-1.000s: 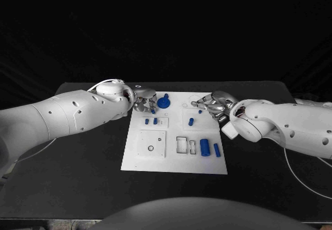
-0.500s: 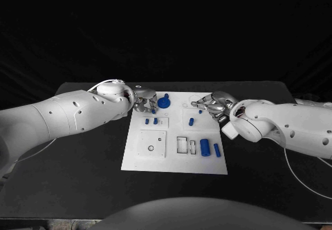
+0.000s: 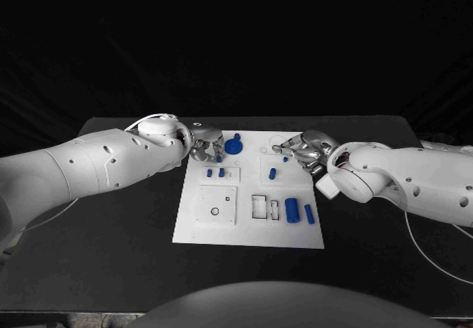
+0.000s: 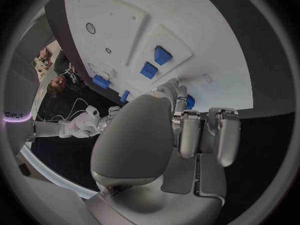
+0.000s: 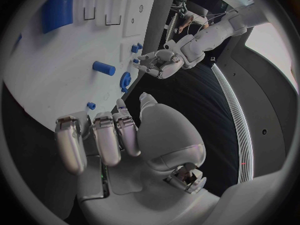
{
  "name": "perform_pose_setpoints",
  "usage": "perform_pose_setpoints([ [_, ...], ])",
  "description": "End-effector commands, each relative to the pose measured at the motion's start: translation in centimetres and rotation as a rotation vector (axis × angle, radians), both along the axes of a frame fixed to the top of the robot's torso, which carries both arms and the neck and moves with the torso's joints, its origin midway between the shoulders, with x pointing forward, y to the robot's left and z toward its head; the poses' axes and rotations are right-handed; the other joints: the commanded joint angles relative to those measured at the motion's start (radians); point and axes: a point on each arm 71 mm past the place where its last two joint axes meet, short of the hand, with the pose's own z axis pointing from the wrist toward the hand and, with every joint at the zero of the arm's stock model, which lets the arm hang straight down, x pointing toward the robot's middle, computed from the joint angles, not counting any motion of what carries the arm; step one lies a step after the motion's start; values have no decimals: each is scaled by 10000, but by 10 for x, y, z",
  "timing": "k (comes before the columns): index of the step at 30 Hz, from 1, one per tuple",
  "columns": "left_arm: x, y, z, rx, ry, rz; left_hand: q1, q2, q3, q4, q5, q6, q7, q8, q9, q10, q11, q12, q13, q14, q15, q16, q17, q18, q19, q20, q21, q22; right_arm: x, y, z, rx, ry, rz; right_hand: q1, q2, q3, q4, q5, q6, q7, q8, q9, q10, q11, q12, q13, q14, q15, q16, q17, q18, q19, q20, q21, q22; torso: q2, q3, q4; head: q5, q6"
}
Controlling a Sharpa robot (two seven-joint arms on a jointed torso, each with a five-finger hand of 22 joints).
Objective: Assemble the parts on the task board
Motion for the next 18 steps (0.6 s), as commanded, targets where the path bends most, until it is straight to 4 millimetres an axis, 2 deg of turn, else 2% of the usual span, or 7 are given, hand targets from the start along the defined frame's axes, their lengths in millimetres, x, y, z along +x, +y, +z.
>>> perform_pose_setpoints([
  [1,-1,-1,-1,172,18,-108,-46,-118,-38,-8,15,-134,27,-42,-30,-119,9,-58,-13,578,102,-75,1403,-76,1052,74,24,2632,-1,1,-1,-24,85,188,109,14,5,-45,54,-10,456,84,7,1066,34,-35,2602,1022,59,41,2630,-66,1048,55,45,2630,-9,6,7,-22,1],
  [4,-1,0,0,153,-165,-68,-103,-168,-53,-8,15,-269,75,-49,-76,-267,60,-61,-15,551,143,-119,1326,-76,1052,96,24,2632,-1,1,-1,-29,103,194,113,16,7,-46,54,2,456,92,9,1066,35,-35,2602,1022,59,41,2630,-66,1048,56,45,2630,-11,4,-1,22,1],
  [9,-1,1,3,-11,-469,-66,-477,-343,-250,7,12,-670,169,-53,-211,-461,127,-39,-4,532,208,-162,1250,-76,1052,156,24,2632,-1,1,-1,-40,105,183,113,16,7,-46,54,2,456,92,9,1066,35,-35,2602,1022,59,41,2630,-66,1048,56,45,2630,-18,-2,4,-3,1],
  [18,-2,5,7,-505,-844,-48,-850,-334,-579,5,11,-1526,303,-68,-404,-894,241,-35,0,479,288,-243,1094,-76,1052,235,24,2632,0,1,-1,-48,96,177,113,16,7,-46,54,2,456,92,9,1066,35,-35,2602,1022,59,41,2630,-66,1048,56,45,2630,-7,2,4,4,1],
])
